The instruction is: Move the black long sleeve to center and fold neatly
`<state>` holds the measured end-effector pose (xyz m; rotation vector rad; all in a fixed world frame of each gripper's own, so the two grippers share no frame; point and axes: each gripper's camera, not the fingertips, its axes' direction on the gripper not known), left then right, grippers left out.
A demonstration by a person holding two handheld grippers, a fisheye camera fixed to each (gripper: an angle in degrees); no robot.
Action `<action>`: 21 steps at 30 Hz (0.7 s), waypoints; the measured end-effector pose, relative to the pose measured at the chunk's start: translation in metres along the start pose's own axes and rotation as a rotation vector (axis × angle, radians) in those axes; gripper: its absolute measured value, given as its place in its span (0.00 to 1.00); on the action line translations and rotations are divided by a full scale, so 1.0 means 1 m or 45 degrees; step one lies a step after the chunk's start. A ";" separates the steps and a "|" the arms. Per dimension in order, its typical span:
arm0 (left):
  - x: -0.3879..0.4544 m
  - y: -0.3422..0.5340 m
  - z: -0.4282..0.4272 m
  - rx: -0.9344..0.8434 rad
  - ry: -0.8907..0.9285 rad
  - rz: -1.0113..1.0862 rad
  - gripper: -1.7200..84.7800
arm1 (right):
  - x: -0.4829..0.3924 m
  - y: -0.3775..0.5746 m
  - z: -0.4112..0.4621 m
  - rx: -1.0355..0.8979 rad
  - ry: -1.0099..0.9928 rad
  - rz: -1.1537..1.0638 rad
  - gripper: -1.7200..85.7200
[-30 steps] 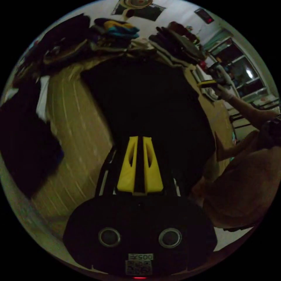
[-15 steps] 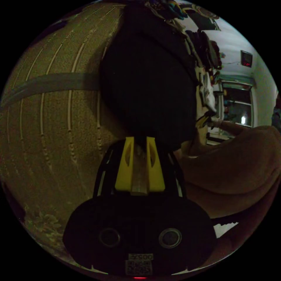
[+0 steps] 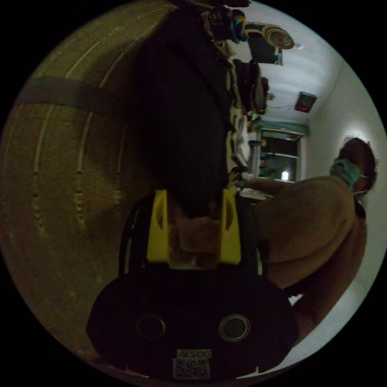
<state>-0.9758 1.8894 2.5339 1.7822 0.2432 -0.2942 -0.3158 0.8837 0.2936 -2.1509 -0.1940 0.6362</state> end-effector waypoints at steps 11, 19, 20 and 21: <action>0.004 0.003 0.015 -0.147 -0.236 0.042 0.13 | -0.022 0.052 -0.018 -0.026 -0.034 -0.063 0.09; 0.073 -0.071 -0.065 -0.038 -0.197 0.340 0.11 | -0.082 0.100 -0.098 0.444 -0.086 -0.286 0.08; 0.085 -0.101 -0.074 -0.035 -0.225 0.418 0.12 | -0.087 0.102 -0.106 0.489 -0.063 -0.309 0.08; 0.090 -0.118 -0.078 -0.027 -0.236 0.452 0.12 | -0.099 0.107 -0.124 0.582 -0.012 -0.358 0.08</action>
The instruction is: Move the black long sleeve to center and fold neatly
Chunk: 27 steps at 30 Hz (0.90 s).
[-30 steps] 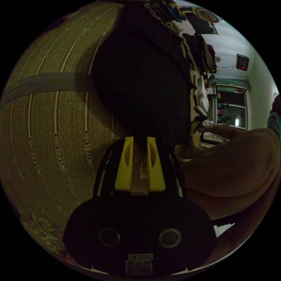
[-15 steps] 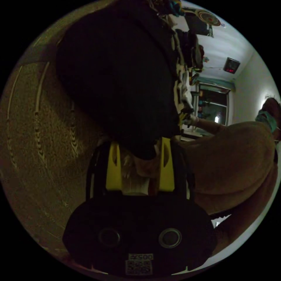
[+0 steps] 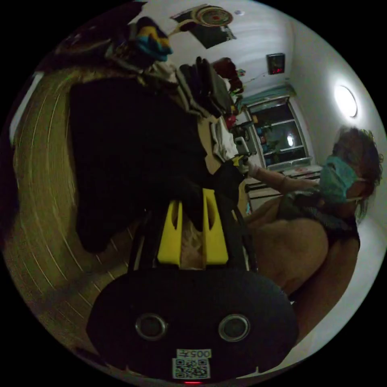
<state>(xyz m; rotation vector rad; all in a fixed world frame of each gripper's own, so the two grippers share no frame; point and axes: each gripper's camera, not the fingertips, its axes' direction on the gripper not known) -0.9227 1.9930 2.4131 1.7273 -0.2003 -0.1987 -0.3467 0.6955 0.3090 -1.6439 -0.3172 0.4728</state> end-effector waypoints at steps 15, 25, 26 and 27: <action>-0.085 -0.109 -0.043 0.330 -0.443 -0.209 0.17 | -0.060 0.031 -0.059 0.696 0.827 0.197 0.11; -0.085 -0.115 0.008 0.201 -0.530 -0.154 0.14 | -0.113 0.055 -0.005 0.521 1.230 0.237 0.09; -0.084 -0.119 0.008 0.199 -0.536 -0.143 0.13 | -0.116 0.056 -0.005 0.517 1.239 0.241 0.08; -0.083 -0.121 0.009 0.198 -0.551 -0.141 0.12 | -0.121 0.059 -0.004 0.507 1.200 0.226 0.06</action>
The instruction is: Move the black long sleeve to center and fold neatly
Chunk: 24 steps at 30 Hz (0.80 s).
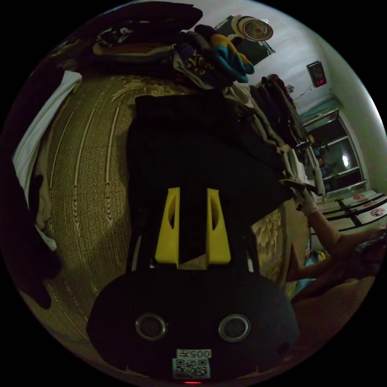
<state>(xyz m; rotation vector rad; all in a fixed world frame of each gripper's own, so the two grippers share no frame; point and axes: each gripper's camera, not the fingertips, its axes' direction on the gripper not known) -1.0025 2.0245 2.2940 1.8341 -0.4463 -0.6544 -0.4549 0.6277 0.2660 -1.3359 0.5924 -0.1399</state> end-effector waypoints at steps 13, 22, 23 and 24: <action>0.062 0.005 0.010 -0.386 0.102 0.102 0.03 | -0.017 0.079 -0.055 -0.460 -0.089 -0.026 0.05; 0.090 -0.055 -0.057 0.162 -0.204 0.378 0.18 | -0.020 0.099 -0.107 -0.060 -0.203 0.185 0.13; 0.094 -0.069 -0.047 0.098 -0.286 0.446 0.20 | -0.020 0.099 -0.107 -0.056 -0.211 0.198 0.13; 0.095 -0.076 -0.040 0.049 -0.312 0.473 0.21 | -0.022 0.100 -0.108 -0.057 -0.207 0.215 0.13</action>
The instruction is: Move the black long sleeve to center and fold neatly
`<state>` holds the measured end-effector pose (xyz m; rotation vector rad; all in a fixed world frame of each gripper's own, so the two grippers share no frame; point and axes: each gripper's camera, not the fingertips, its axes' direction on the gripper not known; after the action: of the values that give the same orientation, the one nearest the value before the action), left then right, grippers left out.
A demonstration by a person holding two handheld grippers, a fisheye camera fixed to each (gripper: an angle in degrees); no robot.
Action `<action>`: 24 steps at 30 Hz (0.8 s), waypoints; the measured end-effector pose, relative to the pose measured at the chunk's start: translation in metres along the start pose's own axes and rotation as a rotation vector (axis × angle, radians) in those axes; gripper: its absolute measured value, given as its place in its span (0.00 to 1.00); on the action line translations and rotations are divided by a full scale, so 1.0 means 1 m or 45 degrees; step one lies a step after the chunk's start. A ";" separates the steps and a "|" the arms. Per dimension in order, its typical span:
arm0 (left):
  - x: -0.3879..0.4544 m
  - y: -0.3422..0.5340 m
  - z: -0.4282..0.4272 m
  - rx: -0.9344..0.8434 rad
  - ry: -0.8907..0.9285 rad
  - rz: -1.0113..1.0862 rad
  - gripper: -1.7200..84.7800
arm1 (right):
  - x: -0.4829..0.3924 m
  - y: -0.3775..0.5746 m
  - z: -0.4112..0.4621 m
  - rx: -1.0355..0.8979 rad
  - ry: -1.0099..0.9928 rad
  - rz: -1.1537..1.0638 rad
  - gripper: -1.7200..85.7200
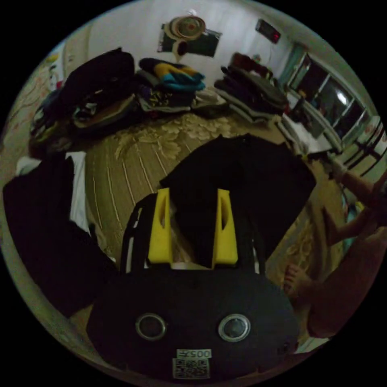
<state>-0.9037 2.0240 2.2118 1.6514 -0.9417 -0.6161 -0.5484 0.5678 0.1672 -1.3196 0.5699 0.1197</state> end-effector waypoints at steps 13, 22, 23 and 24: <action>0.003 -0.061 0.058 -0.282 0.031 0.164 0.13 | -0.004 0.019 -0.030 0.038 0.161 0.123 0.12; -0.011 -0.070 0.043 -0.216 0.027 0.169 0.11 | -0.018 0.009 0.006 -0.103 0.153 0.082 0.05; -0.013 -0.069 0.036 -0.199 0.060 0.176 0.11 | -0.018 0.012 0.003 -0.096 0.098 0.086 0.04; -0.014 -0.068 0.031 -0.188 0.082 0.183 0.11 | -0.018 0.018 -0.006 -0.094 -0.009 0.080 0.03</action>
<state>-0.9173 2.0256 2.1373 1.4507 -0.9363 -0.5191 -0.5730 0.5710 0.1587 -1.3727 0.6064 0.1987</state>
